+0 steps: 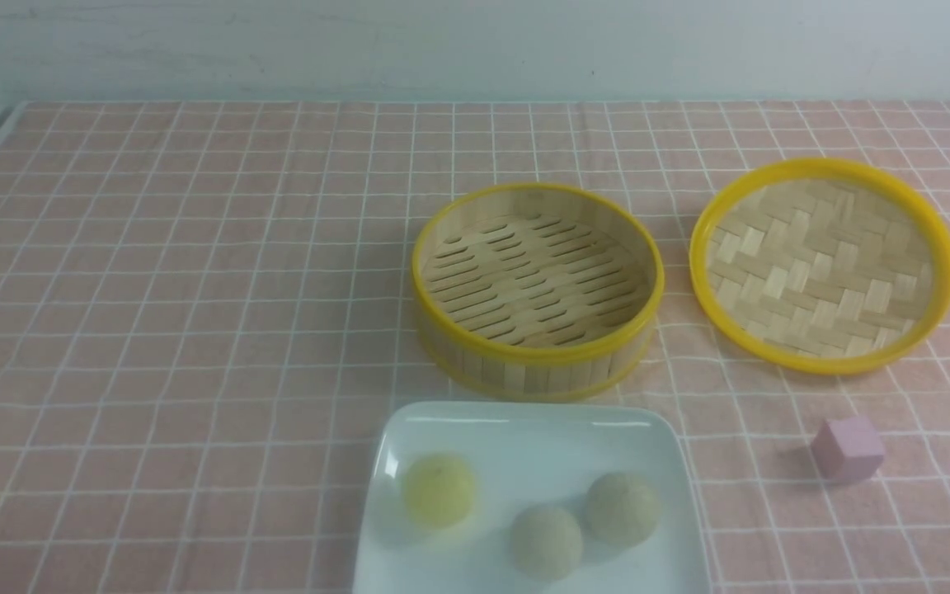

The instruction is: Put the steamed buns into the plate on the pink tablecloth.

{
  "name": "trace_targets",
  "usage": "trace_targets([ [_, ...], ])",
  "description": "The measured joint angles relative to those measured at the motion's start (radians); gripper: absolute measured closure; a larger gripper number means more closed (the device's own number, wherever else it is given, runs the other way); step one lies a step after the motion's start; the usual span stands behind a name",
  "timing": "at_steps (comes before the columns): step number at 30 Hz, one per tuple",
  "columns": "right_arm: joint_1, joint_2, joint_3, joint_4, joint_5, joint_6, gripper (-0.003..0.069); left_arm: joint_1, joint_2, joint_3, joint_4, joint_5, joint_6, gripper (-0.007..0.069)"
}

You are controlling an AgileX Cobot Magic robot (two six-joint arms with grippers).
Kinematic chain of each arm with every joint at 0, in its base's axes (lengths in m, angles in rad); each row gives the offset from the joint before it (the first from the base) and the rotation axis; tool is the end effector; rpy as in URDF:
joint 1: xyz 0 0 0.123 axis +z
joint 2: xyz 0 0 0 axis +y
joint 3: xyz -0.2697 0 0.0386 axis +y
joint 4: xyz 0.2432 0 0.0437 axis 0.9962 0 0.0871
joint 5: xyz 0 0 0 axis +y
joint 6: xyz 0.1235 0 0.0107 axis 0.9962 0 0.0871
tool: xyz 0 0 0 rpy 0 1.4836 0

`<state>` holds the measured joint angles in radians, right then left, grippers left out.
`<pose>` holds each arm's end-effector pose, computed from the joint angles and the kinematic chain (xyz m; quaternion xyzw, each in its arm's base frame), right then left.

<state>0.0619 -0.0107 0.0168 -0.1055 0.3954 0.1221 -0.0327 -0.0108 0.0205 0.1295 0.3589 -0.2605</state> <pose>0.0913 0.0006 0.1628 -0.0031 0.8084 0.0091 0.5886 0.0927 0.0026 0.1659 -0.0561 0.7964 -0.0336 0.6012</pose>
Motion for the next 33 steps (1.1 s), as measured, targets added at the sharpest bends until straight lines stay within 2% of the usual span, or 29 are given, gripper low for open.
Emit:
trace_targets([
  [33,0.0,0.0,0.0,0.0,0.0,0.001,0.0589,-0.026,0.0,0.0,-0.019,0.011,0.0,0.0546],
])
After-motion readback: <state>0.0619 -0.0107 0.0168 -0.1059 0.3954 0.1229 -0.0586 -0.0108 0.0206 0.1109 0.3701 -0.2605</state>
